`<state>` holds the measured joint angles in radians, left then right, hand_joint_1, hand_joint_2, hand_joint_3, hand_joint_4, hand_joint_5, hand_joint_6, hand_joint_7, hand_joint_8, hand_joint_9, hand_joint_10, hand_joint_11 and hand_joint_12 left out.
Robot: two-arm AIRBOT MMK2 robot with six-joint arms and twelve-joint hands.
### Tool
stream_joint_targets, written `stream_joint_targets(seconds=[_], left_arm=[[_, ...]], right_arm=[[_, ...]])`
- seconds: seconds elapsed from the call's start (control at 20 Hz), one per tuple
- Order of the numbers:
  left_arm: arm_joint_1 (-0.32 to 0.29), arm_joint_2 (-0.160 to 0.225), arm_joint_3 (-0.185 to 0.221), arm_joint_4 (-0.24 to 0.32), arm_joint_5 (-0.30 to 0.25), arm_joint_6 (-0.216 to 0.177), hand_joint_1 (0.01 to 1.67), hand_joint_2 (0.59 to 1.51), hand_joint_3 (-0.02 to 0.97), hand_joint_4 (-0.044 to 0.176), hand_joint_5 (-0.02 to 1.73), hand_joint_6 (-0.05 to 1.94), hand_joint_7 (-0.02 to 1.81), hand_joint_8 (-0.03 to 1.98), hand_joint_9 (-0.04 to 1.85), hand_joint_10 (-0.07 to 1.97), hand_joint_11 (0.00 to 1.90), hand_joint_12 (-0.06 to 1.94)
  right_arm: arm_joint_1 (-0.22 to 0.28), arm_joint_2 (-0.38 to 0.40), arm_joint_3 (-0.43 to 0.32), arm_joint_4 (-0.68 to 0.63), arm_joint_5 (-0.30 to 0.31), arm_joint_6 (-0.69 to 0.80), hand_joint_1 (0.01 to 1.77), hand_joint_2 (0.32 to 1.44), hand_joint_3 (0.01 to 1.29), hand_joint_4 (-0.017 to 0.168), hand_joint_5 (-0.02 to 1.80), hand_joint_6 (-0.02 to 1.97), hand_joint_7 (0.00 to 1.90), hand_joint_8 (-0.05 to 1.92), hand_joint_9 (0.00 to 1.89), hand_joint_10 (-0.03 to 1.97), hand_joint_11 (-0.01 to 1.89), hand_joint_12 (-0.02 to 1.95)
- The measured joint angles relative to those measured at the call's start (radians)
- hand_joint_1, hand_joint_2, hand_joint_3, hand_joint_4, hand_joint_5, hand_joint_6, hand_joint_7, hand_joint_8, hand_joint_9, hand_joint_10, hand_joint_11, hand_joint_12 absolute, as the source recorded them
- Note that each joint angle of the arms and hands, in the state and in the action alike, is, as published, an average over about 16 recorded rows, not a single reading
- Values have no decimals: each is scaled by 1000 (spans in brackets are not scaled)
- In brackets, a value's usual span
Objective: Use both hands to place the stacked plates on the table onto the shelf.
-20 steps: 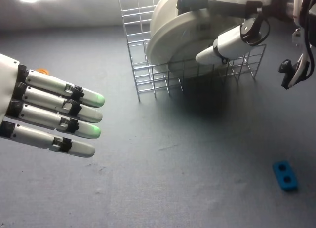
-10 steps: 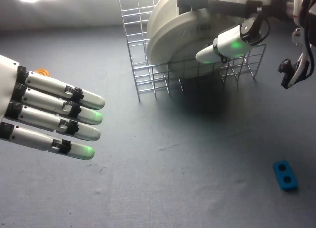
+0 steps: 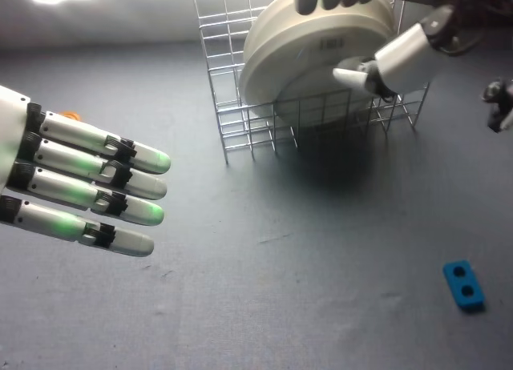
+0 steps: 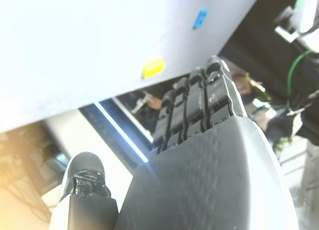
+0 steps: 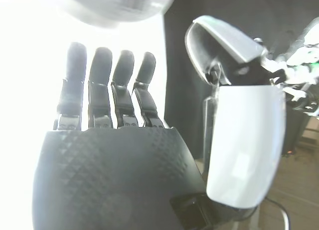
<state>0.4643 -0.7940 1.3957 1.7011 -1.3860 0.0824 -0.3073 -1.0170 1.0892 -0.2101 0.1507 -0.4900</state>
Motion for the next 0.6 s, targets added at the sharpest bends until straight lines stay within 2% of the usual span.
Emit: stream_joint_targets(seconds=[0.3,0.45,0.6], left_arm=[[-7,0,5,2,-1,-1,14,1158,5,7,17,17,20,16,15,17,16,6],[-9,0,8,2,0,-2,14,1158,5,7,18,17,22,17,15,17,16,6],[-9,0,10,2,0,-2,13,1158,5,7,23,17,34,17,21,17,16,6]], right_arm=[[10,150,-141,-11,-5,-44,1041,758,752,-4,21,1541,18,1764,20,1903,18,1929],[10,220,-197,-11,-11,-66,1038,751,755,-4,20,1551,18,1778,22,1903,20,1929],[7,274,-240,-11,-14,-85,999,798,645,-4,49,1604,52,1802,69,1903,78,1929]])
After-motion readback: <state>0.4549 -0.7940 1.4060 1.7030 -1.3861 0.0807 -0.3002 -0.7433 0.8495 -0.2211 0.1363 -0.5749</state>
